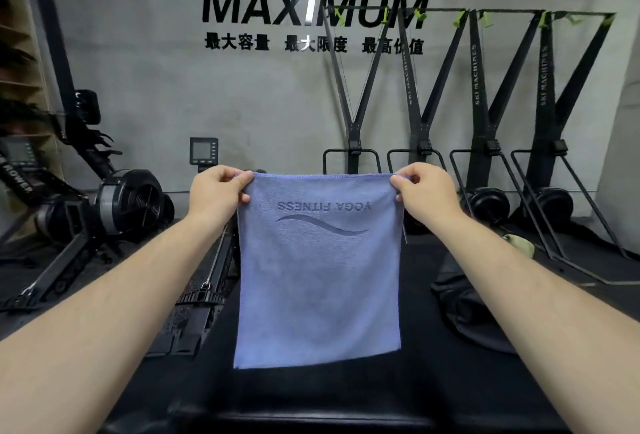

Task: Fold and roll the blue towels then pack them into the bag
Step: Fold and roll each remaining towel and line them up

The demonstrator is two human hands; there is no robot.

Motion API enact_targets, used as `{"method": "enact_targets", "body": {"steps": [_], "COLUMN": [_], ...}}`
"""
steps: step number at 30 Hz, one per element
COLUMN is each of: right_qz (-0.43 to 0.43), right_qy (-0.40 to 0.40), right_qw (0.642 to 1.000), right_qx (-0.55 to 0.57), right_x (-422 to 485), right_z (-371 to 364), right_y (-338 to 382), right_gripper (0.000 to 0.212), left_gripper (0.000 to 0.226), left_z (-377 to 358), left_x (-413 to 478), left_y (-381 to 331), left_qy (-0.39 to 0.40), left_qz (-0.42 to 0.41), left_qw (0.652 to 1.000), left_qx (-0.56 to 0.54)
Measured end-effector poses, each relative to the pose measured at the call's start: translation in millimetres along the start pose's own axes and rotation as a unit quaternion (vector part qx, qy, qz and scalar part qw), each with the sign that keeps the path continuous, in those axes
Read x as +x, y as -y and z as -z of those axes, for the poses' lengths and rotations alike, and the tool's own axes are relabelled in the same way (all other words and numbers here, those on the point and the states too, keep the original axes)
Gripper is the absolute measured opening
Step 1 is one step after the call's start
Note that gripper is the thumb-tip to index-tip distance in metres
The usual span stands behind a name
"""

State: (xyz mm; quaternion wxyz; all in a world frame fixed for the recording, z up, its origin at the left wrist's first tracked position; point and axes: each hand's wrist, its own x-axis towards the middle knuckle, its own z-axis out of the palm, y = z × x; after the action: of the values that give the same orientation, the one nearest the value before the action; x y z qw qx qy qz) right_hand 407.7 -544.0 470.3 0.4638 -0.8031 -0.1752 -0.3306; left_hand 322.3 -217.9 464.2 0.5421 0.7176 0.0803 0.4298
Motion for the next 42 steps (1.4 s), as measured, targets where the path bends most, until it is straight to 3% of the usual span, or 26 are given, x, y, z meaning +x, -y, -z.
{"method": "enact_targets", "body": {"steps": [15,20,24,29,33,38,42], "right_qz": [-0.08,-0.064,-0.092,-0.145,-0.21,-0.315,-0.321], "right_qy": [0.075,0.057,0.031,0.048,0.089,0.135,0.124], "right_qw": [0.994,0.996,0.994,0.988,0.974,0.939,0.938], "right_qx": [-0.008,0.0,0.047,0.029,0.006,0.001,0.026], "right_x": [21.0,41.2,32.9,-29.6,-118.9,-223.5,-260.0], "right_z": [-53.4,-69.6,-75.1,-90.3,-102.8,-109.9,-104.6], "right_y": [-43.2,-40.1,-45.4,-76.3,-122.0,-169.9,-174.3], "right_gripper": [0.012,0.012,0.019,0.04,0.024,0.017,0.017], "left_gripper": [0.015,0.01,0.019,0.018,0.008,0.015,0.015], "left_z": [-22.4,-27.1,-24.1,-18.2,-8.7,3.1,10.5], "left_x": [38.3,58.5,49.9,-10.9,-92.8,-185.3,-221.8], "left_y": [53.5,51.3,55.0,105.1,166.3,217.3,236.8], "left_qy": [0.026,0.017,0.014,-0.022,-0.019,-0.004,-0.002], "left_qz": [0.06,0.037,0.035,0.113,0.198,0.27,0.291], "left_qw": [0.998,0.999,0.998,0.992,0.98,0.962,0.953], "left_qx": [0.023,-0.008,-0.058,-0.043,0.003,0.037,0.079]}}
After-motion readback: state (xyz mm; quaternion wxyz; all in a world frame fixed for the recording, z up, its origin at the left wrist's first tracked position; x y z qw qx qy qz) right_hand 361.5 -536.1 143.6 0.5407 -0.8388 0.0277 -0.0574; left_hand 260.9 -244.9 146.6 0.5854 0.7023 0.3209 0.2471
